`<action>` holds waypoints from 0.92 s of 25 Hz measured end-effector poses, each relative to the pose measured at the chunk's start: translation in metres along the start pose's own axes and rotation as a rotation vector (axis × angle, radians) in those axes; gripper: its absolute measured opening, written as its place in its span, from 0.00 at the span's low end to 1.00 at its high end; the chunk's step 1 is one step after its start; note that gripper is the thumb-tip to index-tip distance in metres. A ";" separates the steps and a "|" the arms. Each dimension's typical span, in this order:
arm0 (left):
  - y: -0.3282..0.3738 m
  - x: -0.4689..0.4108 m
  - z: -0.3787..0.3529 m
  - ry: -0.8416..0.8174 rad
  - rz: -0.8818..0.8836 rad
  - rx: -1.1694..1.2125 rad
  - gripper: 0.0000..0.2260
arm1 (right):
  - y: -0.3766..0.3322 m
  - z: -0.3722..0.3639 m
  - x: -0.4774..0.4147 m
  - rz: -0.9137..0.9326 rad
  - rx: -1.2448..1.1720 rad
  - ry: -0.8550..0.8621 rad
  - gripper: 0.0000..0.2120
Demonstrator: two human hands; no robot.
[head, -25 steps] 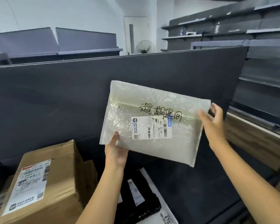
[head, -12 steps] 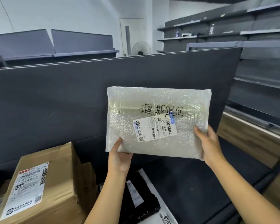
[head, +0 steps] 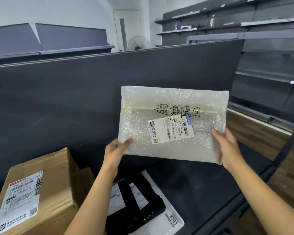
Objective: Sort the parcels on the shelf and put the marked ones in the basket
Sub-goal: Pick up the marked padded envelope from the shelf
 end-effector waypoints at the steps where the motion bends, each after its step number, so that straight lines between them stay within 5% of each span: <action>1: -0.008 0.000 -0.006 -0.033 0.023 -0.017 0.18 | 0.003 0.008 0.005 -0.008 0.018 0.005 0.06; 7: -0.053 0.004 -0.051 -0.155 0.123 -0.081 0.19 | 0.020 0.071 0.047 -0.070 0.111 0.126 0.04; 10: -0.086 0.012 -0.099 -0.284 0.168 -0.148 0.04 | 0.029 0.137 0.083 -0.103 0.160 0.249 0.04; 13: -0.126 0.026 -0.149 -0.387 0.232 -0.296 0.03 | 0.034 0.211 0.139 -0.172 0.204 0.397 0.04; 17: -0.176 0.064 -0.215 -0.556 0.296 -0.421 0.07 | 0.024 0.295 0.217 -0.243 0.276 0.566 0.04; 23: -0.261 0.106 -0.267 -0.634 0.512 -0.394 0.12 | 0.018 0.357 0.268 -0.364 0.376 0.566 0.06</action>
Point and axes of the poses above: each hand's wrist, its own x-axis away from the middle knuckle, its own z-axis out of the back of the hand, y = z × x, the point moved 10 cm from there along -x, towards the middle knuckle, and after that the axes turned 15 degrees about z, right-handed, at the moved point
